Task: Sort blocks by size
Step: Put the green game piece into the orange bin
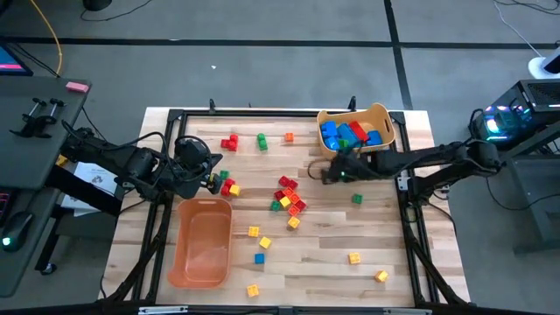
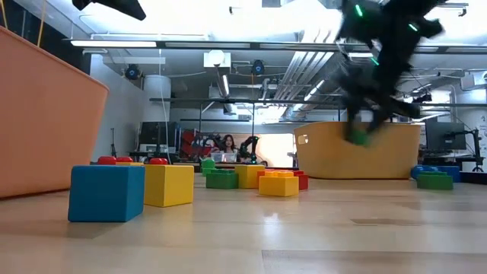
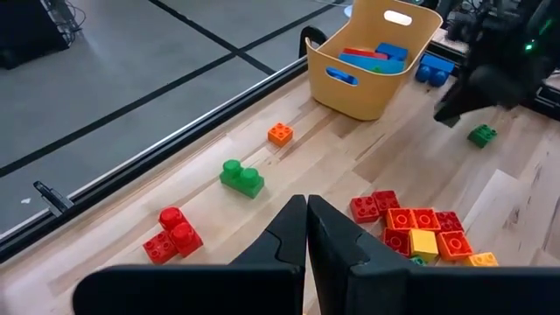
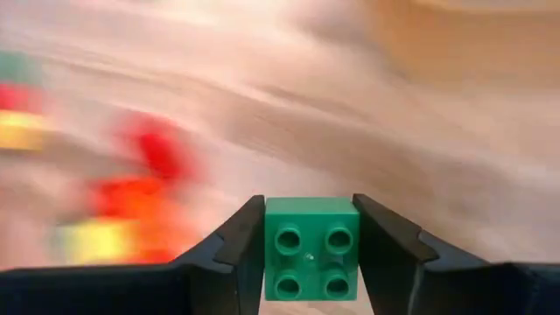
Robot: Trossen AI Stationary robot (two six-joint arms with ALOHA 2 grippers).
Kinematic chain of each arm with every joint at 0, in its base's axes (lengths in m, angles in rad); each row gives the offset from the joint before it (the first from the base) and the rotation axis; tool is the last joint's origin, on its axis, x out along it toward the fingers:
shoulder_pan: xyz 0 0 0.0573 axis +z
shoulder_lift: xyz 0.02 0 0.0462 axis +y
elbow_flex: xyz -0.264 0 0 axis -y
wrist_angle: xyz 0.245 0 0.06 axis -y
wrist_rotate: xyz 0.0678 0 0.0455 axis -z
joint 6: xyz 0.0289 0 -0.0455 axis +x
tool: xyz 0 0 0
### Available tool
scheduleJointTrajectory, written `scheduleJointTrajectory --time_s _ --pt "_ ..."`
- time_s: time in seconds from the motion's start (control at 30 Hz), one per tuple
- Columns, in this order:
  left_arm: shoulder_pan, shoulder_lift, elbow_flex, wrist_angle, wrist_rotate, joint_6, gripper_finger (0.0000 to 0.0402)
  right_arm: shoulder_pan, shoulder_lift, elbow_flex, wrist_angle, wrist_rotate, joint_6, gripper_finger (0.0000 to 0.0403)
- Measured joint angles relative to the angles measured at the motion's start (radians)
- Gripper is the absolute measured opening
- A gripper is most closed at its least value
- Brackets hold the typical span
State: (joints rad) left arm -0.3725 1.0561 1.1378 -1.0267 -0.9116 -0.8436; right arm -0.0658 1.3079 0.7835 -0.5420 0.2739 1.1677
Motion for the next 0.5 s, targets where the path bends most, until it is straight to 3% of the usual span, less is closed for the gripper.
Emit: scheduleJointTrajectory --time_s 0.23,0.5 --pt "0.000 0.000 0.000 0.002 -0.008 -0.012 0.0000 0.006 0.104 0.234 0.381 -0.030 -0.312 0.0138" --pt "0.000 0.000 0.000 0.009 -0.021 -0.018 0.0000 0.100 0.425 0.605 0.397 -0.150 -0.585 0.0138"
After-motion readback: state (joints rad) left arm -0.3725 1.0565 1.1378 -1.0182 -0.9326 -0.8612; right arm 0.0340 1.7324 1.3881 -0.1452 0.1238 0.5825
